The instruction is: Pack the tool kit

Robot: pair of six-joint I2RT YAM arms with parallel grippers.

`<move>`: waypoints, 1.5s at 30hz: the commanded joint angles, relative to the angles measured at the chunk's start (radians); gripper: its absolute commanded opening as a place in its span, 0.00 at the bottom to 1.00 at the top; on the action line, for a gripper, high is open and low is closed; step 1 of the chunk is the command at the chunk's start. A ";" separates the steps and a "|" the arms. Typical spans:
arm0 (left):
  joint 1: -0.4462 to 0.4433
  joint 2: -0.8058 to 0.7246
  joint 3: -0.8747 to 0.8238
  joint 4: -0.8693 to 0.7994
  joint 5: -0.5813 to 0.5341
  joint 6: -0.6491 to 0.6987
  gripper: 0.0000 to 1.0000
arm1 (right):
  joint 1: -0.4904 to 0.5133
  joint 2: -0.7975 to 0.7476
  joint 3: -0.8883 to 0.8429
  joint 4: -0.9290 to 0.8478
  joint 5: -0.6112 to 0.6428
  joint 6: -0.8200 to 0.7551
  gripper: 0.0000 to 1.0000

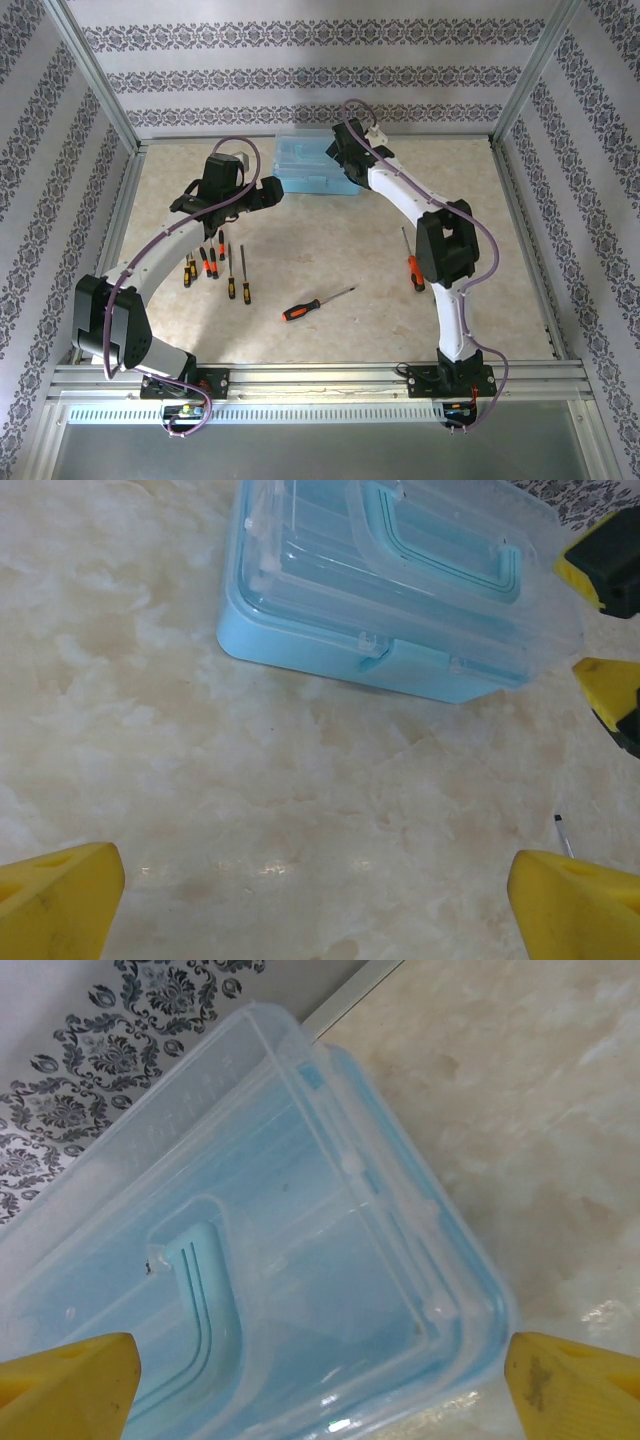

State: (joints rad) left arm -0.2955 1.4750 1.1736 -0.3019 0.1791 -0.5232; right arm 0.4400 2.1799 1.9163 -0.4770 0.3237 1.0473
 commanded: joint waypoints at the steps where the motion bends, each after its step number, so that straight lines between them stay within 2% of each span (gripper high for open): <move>1: -0.014 -0.010 0.010 0.008 -0.012 0.016 0.99 | 0.007 0.045 0.053 -0.101 -0.015 0.035 0.94; 12: -0.015 -0.014 0.009 0.009 -0.015 0.019 0.99 | 0.014 0.086 0.042 -0.102 -0.055 -0.010 0.91; 24: -0.015 0.005 0.010 0.006 -0.016 0.021 0.99 | -0.073 -0.051 -0.219 0.022 -0.214 -0.166 0.85; 32: -0.014 0.025 0.010 0.007 -0.009 0.022 0.99 | -0.181 -0.081 -0.150 -0.090 -0.236 -0.354 0.85; 36: -0.015 0.036 0.015 0.006 -0.004 0.022 0.99 | -0.190 -0.116 -0.110 -0.140 -0.238 -0.438 0.85; 40: -0.016 0.044 0.019 0.004 0.000 0.020 0.99 | -0.152 -0.189 -0.171 -0.120 -0.180 -0.426 0.90; 45: -0.015 0.042 0.022 0.004 0.014 0.013 0.99 | -0.094 -0.189 -0.200 -0.087 -0.150 -0.311 0.91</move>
State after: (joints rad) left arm -0.2955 1.5162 1.1736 -0.3019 0.1806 -0.5232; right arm 0.3138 2.0090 1.7378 -0.5568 0.1307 0.6792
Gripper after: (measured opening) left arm 0.989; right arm 0.914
